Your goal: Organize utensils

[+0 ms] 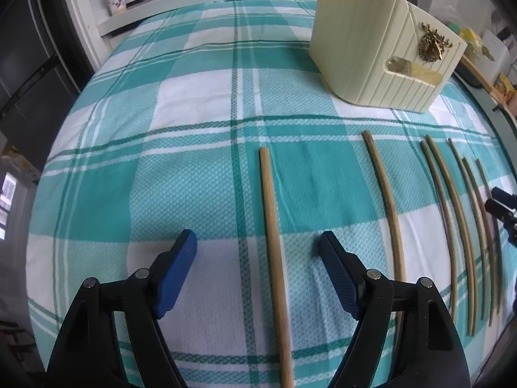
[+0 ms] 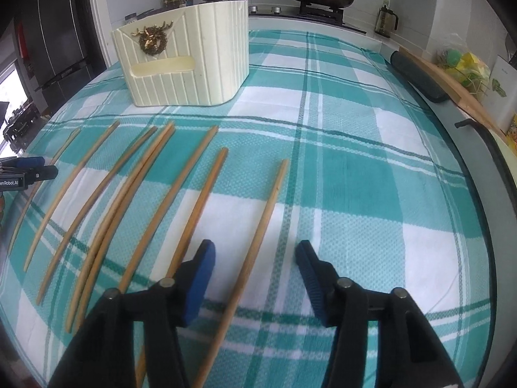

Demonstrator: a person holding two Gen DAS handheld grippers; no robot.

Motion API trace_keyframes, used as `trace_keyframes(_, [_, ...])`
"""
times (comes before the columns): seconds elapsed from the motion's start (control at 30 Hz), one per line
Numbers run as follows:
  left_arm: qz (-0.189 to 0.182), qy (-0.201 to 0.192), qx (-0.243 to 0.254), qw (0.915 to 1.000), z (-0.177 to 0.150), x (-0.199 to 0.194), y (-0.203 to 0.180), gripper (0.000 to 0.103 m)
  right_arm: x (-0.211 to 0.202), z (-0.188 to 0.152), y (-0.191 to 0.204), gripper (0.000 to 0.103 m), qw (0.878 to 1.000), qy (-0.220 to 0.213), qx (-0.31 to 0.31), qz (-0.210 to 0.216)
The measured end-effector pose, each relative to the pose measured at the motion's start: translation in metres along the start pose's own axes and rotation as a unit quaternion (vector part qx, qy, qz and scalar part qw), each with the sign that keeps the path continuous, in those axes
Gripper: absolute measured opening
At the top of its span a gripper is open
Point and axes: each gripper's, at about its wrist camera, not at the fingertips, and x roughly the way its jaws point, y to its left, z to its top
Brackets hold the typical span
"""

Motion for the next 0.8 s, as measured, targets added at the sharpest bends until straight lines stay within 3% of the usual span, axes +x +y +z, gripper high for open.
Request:
trace_keyframes(0.2, [-0.008,0.013,-0.004,0.9999,0.031,0.014,0.001,0.060,0.024,0.037,-0.004,0.035,1.000,0.005,0.008,-0.003])
trace_keyframes(0.27, [-0.005,0.012,-0.008,0.9999,0.037,0.014,0.001,0.037,0.028,0.044,-0.004,0.032,1.000,0.003,0.013,-0.004])
trace_keyframes(0.33, [-0.012,0.012,-0.013,0.9998,0.039,0.014,0.003,0.019,0.030,0.047,-0.005,0.023,1.000,0.002,0.019,-0.007])
trace_keyframes(0.4, [-0.016,0.009,-0.016,0.9997,0.040,0.015,0.004,0.008,0.030,0.048,-0.006,0.010,1.000,0.000,0.024,-0.010])
trace_keyframes(0.57, [-0.033,-0.006,-0.041,0.9986,0.037,0.006,0.009,0.005,0.032,0.052,-0.014,0.007,0.999,-0.005,0.051,0.004])
trace_keyframes(0.8, [-0.044,-0.070,-0.055,0.9951,0.033,-0.054,0.017,0.005,-0.009,0.059,-0.018,0.007,0.996,-0.047,0.071,0.042])
